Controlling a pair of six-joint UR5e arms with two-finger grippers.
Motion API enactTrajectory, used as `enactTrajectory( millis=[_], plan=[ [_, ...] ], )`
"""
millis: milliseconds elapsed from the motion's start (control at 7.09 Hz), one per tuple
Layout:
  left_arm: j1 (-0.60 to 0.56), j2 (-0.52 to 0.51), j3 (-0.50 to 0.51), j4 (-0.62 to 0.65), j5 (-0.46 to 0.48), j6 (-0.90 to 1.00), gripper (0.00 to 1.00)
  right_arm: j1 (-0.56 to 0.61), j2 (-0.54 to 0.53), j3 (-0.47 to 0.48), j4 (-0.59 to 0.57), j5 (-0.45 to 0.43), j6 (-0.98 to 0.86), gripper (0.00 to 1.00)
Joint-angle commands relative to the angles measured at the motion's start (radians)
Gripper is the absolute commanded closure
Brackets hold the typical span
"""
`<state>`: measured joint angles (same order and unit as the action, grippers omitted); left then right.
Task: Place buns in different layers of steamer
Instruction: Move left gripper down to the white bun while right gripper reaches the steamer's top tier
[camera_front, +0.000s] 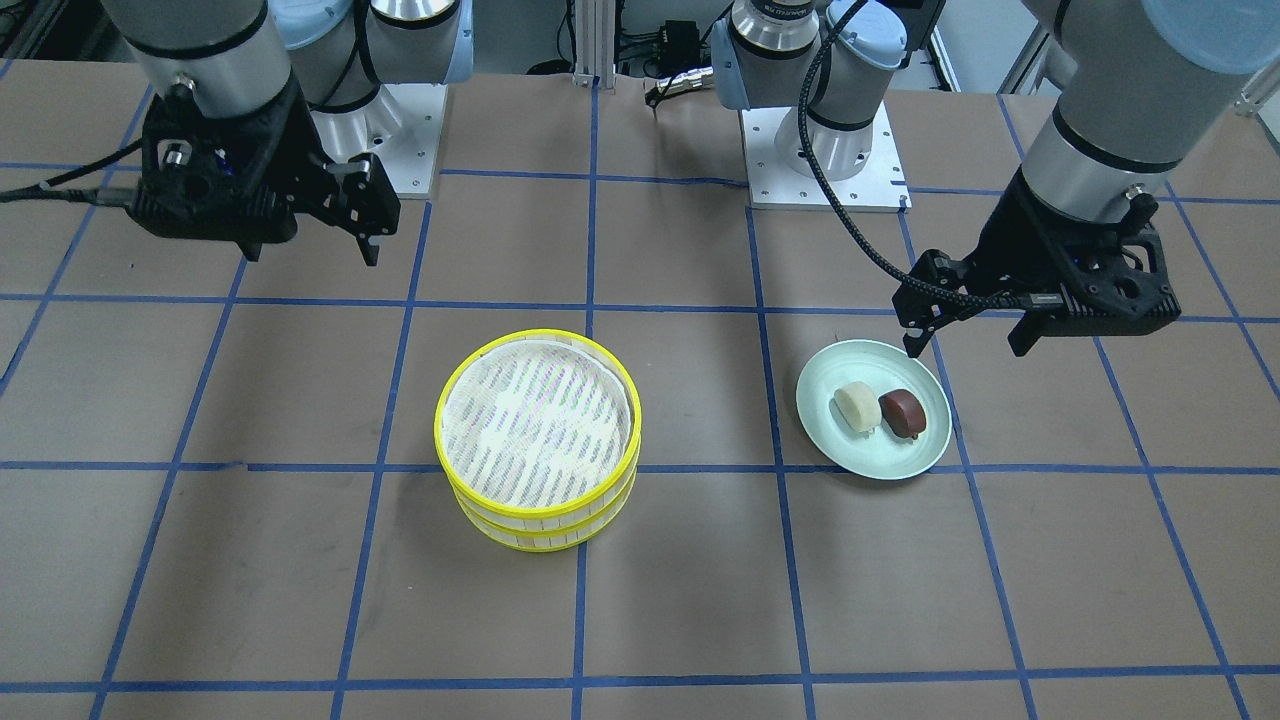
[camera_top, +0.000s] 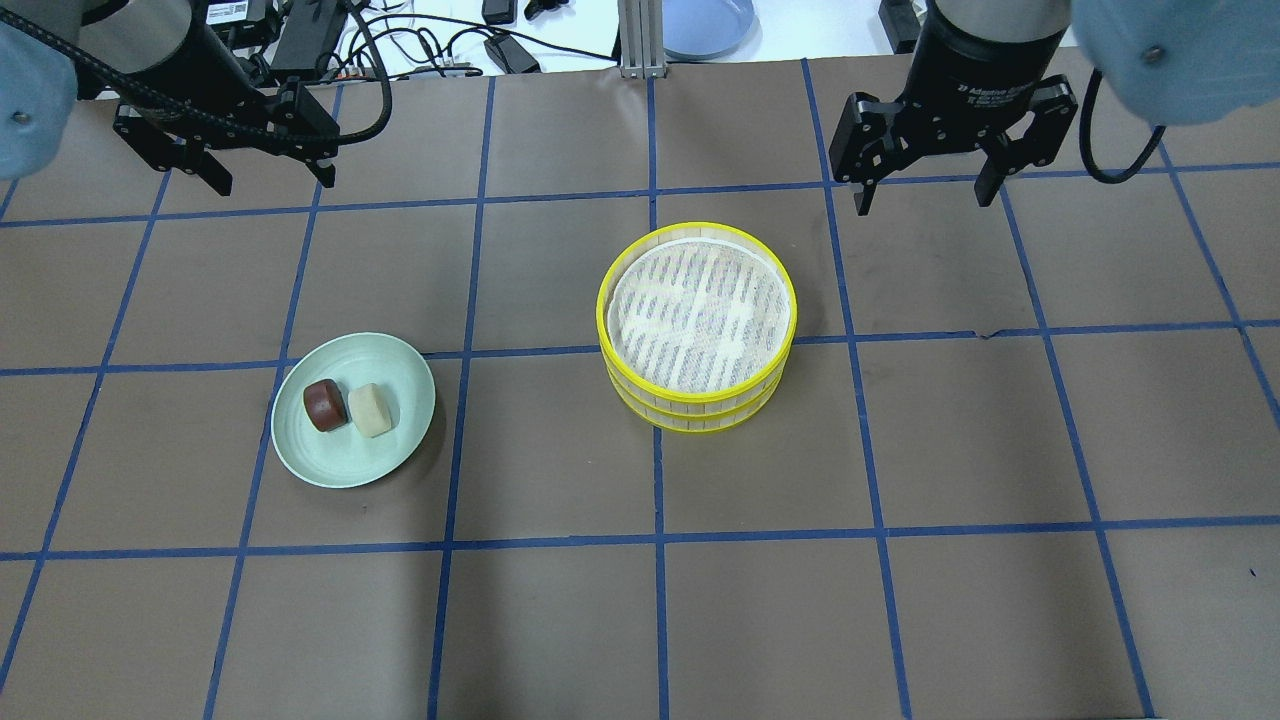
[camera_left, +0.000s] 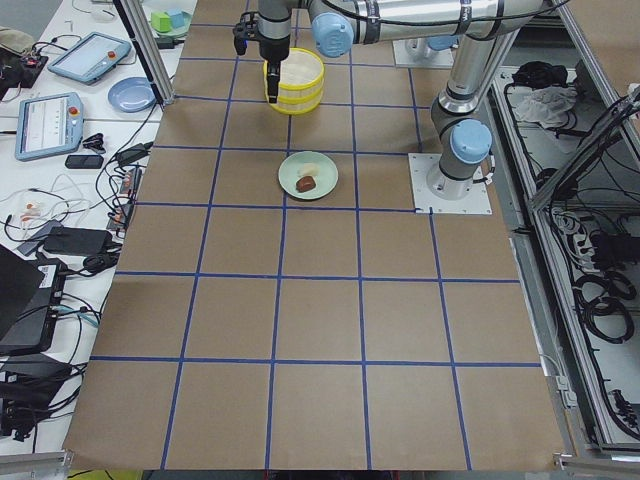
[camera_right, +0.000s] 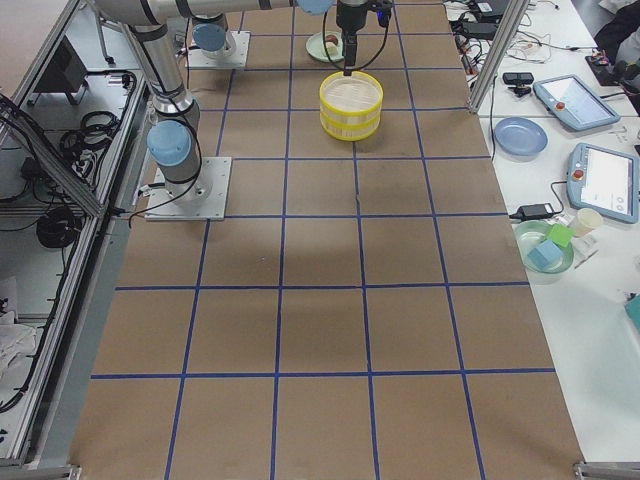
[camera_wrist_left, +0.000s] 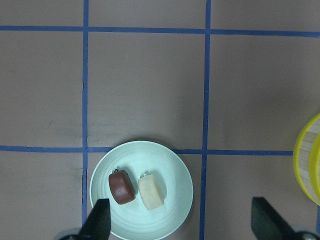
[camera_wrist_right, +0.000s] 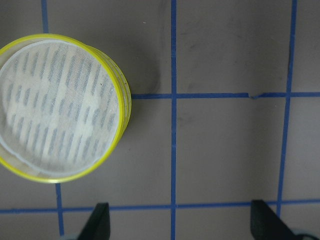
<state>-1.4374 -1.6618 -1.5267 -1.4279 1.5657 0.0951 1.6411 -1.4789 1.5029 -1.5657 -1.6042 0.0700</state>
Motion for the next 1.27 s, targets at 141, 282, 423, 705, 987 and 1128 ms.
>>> enactTrajectory(
  millis=[141, 282, 423, 705, 987, 1128],
  plan=[
    [0.024, -0.033, -0.119, 0.001, -0.001, -0.031, 0.00, 0.065, 0.187, 0.197, -0.368, 0.015, 0.031, 0.00],
    [0.037, -0.058, -0.166, 0.000, -0.003, -0.096, 0.00, 0.072, 0.244, 0.200, -0.442, 0.018, 0.045, 0.01],
    [0.038, -0.084, -0.199, -0.009, -0.012, -0.107, 0.00, 0.074, 0.252, 0.198, -0.447, 0.011, 0.037, 0.38],
    [0.038, -0.157, -0.251, -0.014, -0.010, -0.109, 0.00, 0.072, 0.252, 0.197, -0.450, 0.018, 0.045, 1.00],
    [0.040, -0.231, -0.257, 0.001, -0.012, -0.109, 0.00, 0.072, 0.246, 0.188, -0.441, 0.007, 0.045, 1.00],
    [0.038, -0.260, -0.257, 0.018, -0.012, -0.109, 0.00, 0.057, 0.196, 0.171, -0.391, 0.010, 0.039, 1.00]
  ],
)
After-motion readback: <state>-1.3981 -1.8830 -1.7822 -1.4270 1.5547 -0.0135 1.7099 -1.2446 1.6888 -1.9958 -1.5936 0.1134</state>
